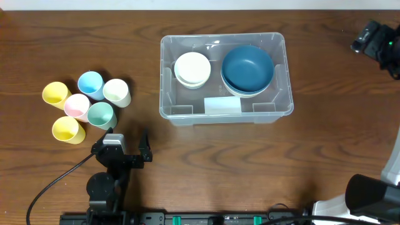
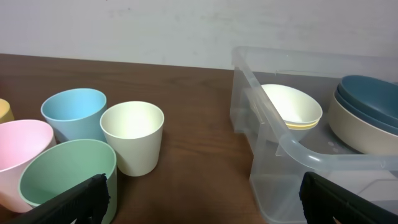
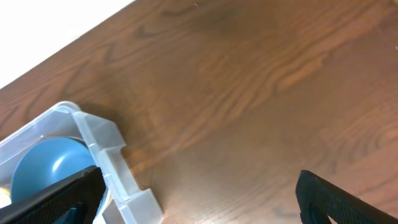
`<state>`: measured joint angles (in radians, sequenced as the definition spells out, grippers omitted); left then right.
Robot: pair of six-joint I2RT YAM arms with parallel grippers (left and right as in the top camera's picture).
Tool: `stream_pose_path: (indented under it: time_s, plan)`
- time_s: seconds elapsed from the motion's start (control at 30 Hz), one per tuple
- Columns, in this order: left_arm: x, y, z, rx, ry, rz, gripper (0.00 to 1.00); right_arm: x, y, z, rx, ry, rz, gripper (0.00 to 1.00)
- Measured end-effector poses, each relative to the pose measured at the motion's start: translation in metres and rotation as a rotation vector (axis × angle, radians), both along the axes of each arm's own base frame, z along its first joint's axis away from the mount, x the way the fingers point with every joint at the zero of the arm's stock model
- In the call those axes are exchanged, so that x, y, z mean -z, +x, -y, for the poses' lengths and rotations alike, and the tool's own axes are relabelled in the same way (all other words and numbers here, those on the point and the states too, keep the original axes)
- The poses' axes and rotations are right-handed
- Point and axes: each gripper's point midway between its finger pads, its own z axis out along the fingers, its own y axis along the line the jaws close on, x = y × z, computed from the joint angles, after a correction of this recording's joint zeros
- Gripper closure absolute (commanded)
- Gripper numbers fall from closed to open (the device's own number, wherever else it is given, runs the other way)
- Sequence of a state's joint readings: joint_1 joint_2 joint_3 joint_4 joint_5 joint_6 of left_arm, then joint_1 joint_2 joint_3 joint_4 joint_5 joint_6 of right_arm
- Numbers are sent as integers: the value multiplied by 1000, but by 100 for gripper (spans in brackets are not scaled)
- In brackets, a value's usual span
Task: Pack container
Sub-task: 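Release the white bowl, park the right arm, move left gripper to cups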
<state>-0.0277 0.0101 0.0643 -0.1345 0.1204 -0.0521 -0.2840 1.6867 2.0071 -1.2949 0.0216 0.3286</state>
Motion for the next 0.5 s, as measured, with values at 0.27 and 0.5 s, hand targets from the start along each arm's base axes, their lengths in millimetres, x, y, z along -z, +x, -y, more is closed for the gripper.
stream_pose_path:
  time_s: [0.27, 0.5]
  plan:
    - [12, -12, 0, -13, -47, -180, 2, 1, -1, -2, -5, 20, 0, 1]
    - [-74, -10, 0, -13, -36, -276, 2, 1, -1, -2, -7, 24, -1, 1]
